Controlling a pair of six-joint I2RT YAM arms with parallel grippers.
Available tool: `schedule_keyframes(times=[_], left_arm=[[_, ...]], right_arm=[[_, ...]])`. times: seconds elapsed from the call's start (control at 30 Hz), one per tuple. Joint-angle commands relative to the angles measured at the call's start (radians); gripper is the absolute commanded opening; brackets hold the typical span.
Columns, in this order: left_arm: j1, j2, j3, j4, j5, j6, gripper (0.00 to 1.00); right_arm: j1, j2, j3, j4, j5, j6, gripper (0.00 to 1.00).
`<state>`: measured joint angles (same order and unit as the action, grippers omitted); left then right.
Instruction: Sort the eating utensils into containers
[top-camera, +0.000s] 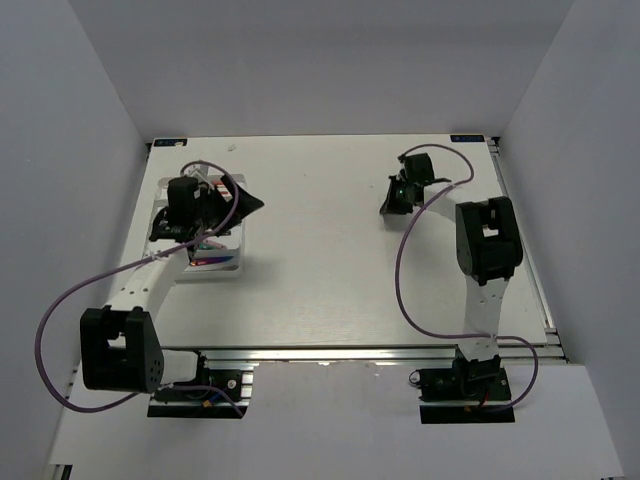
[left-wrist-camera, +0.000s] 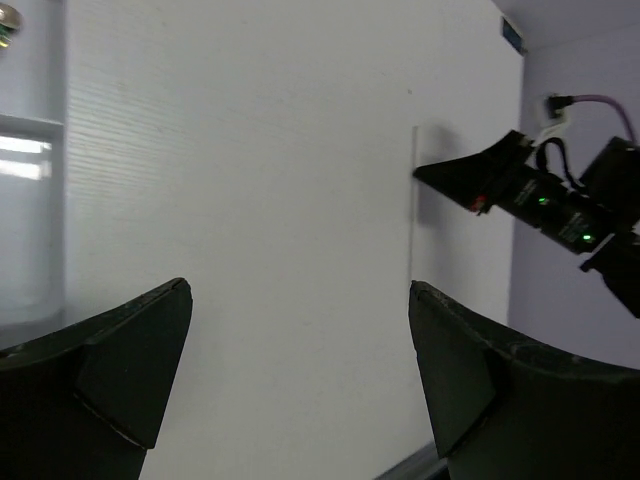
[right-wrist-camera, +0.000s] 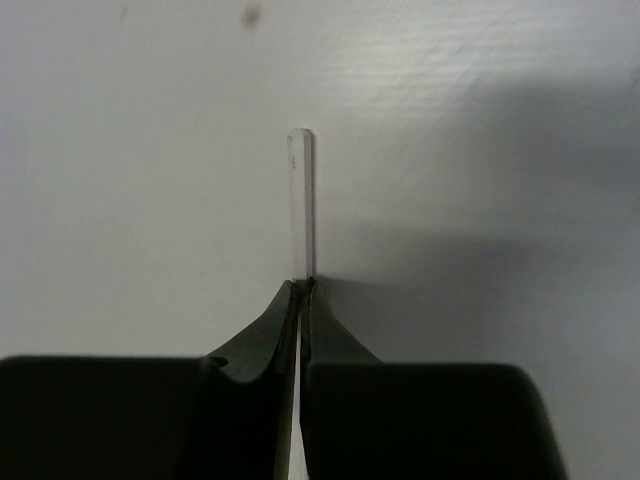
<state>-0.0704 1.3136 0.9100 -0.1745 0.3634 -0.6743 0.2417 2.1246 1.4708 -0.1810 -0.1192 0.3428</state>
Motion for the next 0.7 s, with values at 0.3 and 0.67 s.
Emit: schedule_keyframes(times=[0.3,0.67], left_arm=[[-0.147,-0.125,-0.355,0.602,0.114,-0.332,0.98],[-0.313,0.078,-0.381,0.976,0.040,-0.451,0.98]], right_arm=[[0.013,-0.307,-0.405,0.337,-0.543,0.047,0.00],[0.053,-0.359,-0.460,0.454,-0.690,0.133,0.00]])
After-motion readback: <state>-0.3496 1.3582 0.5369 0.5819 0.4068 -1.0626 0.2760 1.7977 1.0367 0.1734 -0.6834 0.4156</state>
